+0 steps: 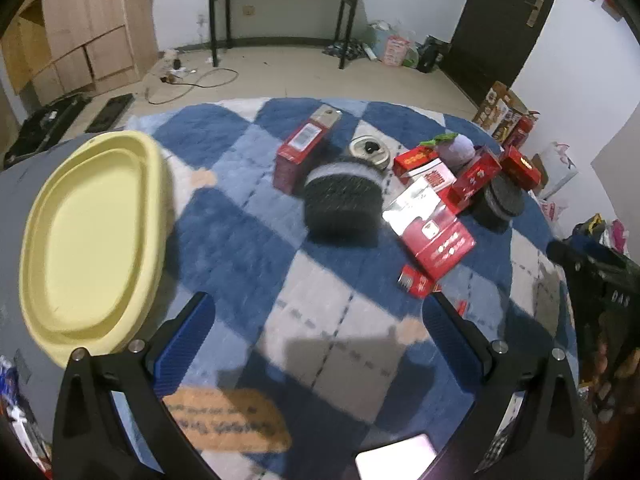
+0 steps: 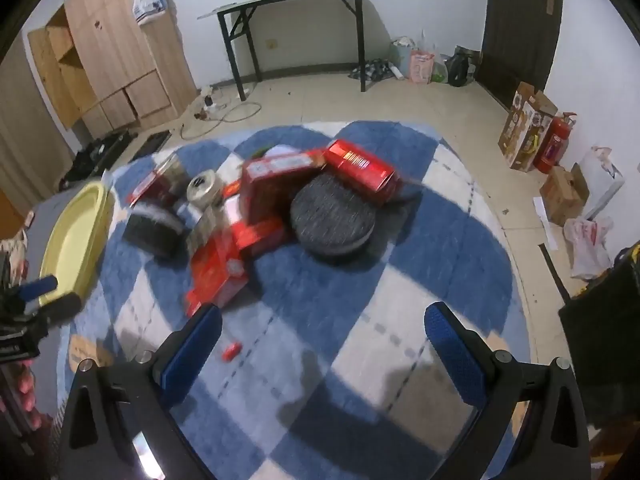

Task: Organize rigid objects
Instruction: 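Reach both tools toward the black foam cylinders on the rug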

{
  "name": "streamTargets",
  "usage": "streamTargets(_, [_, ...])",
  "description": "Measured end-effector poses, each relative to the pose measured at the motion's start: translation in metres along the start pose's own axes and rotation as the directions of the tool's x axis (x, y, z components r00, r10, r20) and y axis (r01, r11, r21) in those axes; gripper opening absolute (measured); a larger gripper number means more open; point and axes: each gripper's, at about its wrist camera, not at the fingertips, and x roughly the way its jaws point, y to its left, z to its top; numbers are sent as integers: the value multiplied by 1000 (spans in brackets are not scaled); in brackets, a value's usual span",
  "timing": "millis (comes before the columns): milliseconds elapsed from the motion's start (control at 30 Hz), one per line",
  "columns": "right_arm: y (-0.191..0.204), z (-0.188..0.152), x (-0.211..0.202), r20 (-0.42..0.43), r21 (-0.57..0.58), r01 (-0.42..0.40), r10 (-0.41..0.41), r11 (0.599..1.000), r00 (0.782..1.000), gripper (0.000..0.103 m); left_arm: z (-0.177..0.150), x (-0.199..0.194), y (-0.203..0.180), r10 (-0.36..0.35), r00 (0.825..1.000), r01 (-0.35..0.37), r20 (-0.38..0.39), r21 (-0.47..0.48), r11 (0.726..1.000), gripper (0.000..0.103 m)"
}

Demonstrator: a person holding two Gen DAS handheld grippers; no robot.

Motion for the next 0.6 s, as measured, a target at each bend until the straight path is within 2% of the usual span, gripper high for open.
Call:
streamTargets(167, [-31,41,20,8,85,-1,0,996,1000,103,27,25,-1,-24,1000,24,2,37,999,103])
streamTargets(300, [-53,65,33,-1,213,-50,51,976,999,103,44,34,-2,-10,1000,9,22,50,999,103])
streamTargets(367, [-53,63,34,30,187,-36,31,982,999,103,49,37,-2,-11,1000,10,19,46,999,103])
streamTargets(433, [-45,44,38,41,162,-55,49,985,998,103,50,41,-1,-16,1000,15,15,33,999,103])
streamTargets(600, [-30,22,75,-43,117,-54,59,992,997,103,50,60,-3,10,1000,-9,-10,47,999,103])
